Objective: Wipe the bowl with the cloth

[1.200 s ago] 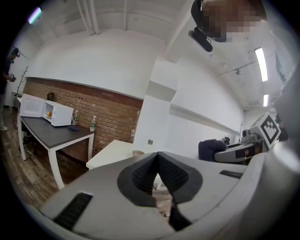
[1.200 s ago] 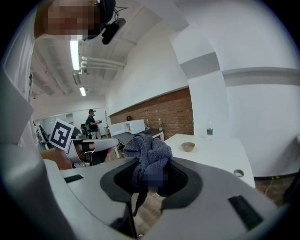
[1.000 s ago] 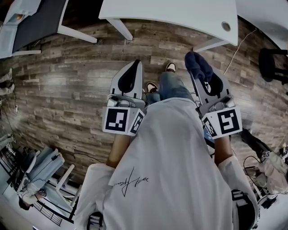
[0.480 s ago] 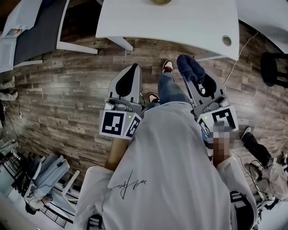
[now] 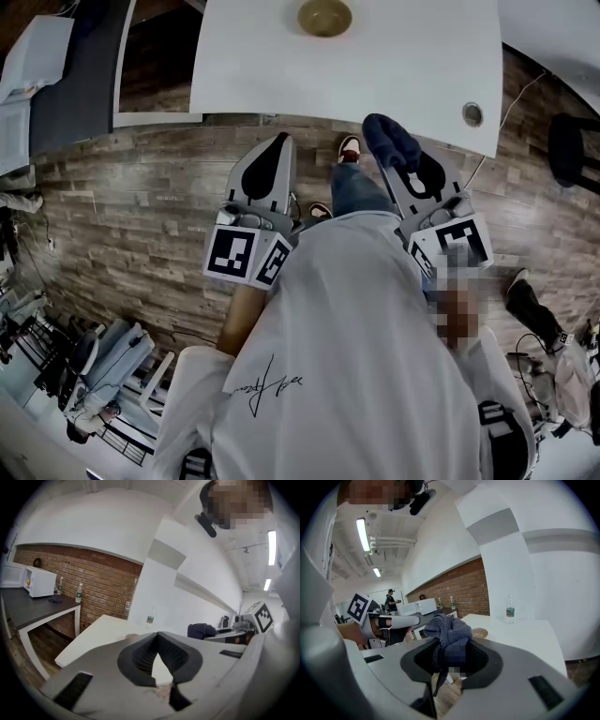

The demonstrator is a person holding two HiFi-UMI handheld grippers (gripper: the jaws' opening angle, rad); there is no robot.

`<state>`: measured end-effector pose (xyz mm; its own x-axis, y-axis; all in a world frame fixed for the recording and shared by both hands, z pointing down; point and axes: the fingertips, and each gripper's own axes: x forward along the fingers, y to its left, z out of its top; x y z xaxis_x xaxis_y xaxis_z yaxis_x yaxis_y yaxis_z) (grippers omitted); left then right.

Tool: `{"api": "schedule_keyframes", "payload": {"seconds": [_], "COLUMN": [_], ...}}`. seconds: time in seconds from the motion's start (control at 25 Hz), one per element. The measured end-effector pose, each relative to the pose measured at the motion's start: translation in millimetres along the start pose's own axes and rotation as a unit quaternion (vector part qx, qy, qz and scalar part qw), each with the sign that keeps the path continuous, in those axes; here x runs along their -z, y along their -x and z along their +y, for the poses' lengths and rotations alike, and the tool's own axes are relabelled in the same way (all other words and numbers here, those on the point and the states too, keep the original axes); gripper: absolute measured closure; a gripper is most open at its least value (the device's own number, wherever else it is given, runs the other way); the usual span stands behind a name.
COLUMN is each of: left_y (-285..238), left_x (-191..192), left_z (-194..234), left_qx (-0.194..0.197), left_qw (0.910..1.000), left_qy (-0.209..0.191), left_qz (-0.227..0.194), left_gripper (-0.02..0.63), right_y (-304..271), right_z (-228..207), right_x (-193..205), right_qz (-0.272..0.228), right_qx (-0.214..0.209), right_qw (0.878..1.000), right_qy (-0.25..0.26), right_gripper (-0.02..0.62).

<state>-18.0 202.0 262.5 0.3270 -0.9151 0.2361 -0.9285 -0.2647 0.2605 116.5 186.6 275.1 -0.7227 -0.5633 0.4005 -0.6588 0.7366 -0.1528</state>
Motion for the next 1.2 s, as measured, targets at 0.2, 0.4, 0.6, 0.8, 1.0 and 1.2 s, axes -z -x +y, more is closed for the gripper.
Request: {"api": "schedule_keyframes", "payload": {"seconds": [0.2, 0.4, 0.6, 0.8, 1.0, 1.2], "left_y": [-36.7, -63.1, -75.4, -83.5, -100.7, -132.2], "left_x": [-16.1, -26.6, -32.7, -42.3, -54.7, -63.5], "left_z": [5.4, 2.1, 17.9, 34.9, 60.1, 79.4], "left_qx": [-0.015, 0.003, -0.008, -0.001, 0.021, 0.045], "left_qw": [0.9998, 0.9997, 0.9992, 0.9987, 0.9984, 0.9969], "left_qy": [-0.010, -0.022, -0.031, -0.045, -0.048, -0.059], "left_qz": [0.003, 0.011, 0.023, 0.024, 0.021, 0.029], "left_gripper": [0.614, 0.615, 0.615, 0.615, 0.615, 0.615], "right_y": [-19.7, -37.6, -52.3, -65.2, -85.6, -104.8], "right_z": [-27.4, -47.4, -58.4, -63.2, -64.9, -79.2], "right_x": [-12.8, -20.5, -34.6, -45.5, -62.0, -70.9], "right_qz": [-0.006, -0.010, -0.018, -0.024, -0.027, -0.019], "right_qx": [-0.016, -0.025, -0.023, -0.007, 0.019, 0.041], "right_qw": [1.000, 1.000, 1.000, 0.999, 0.999, 0.999], "right_qy": [0.005, 0.000, -0.006, -0.020, -0.013, -0.010], "right_gripper": [0.491, 0.491, 0.491, 0.491, 0.491, 0.491]}}
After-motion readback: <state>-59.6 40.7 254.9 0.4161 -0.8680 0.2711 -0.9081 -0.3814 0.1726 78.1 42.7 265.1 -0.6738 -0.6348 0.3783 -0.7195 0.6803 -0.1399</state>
